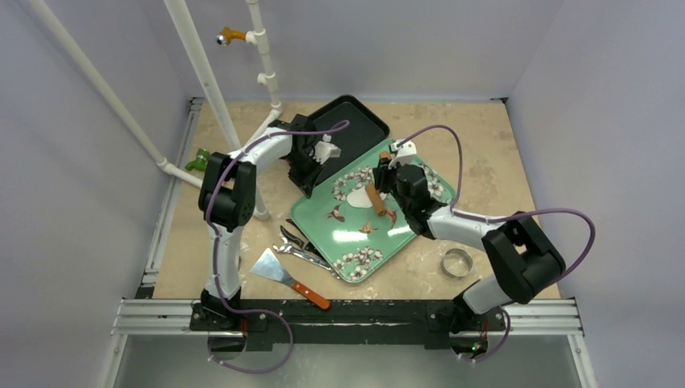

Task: Roll out the dumpling wrappers from the dough

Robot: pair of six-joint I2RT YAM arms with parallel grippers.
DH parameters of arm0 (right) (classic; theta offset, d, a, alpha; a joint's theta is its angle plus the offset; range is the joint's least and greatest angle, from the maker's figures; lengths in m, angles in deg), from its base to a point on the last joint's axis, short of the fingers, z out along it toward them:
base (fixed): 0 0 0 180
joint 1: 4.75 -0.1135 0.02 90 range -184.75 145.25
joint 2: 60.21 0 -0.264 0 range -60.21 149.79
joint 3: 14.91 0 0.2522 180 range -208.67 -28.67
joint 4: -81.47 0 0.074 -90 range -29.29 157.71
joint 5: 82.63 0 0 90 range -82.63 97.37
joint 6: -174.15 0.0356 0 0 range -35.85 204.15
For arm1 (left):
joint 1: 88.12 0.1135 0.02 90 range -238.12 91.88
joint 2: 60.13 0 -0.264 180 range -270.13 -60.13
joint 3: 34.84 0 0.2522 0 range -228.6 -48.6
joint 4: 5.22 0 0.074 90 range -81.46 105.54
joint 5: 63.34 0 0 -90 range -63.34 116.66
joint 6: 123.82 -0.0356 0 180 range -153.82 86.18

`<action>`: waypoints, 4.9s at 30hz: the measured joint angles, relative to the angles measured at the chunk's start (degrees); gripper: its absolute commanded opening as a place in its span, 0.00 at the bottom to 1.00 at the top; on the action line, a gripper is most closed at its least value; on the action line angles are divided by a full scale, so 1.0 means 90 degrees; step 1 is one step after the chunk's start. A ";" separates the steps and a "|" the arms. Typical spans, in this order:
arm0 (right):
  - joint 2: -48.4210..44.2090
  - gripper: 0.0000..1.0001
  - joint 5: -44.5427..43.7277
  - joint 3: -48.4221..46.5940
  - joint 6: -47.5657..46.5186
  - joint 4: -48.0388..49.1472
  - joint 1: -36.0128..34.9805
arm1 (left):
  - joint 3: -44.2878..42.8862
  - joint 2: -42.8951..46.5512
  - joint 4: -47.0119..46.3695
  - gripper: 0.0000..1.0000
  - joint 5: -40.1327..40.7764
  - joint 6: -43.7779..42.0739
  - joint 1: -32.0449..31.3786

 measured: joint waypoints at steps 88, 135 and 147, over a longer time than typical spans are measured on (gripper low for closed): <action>0.0593 0.00 0.0478 -0.0367 -0.0345 0.0296 -0.0097 | -0.1260 -0.0782 0.0510 0.00 0.1027 -0.0134 -0.0707; 0.0226 0.00 -0.0151 -0.0396 -0.0947 -0.0520 -0.0270 | -0.1460 -0.0908 0.0702 0.00 0.0877 -0.0080 -0.0653; 0.0423 0.00 -0.2487 -0.0027 0.0024 0.0316 -0.0986 | -0.0884 -0.0576 0.0209 0.00 0.1328 -0.0328 -0.0724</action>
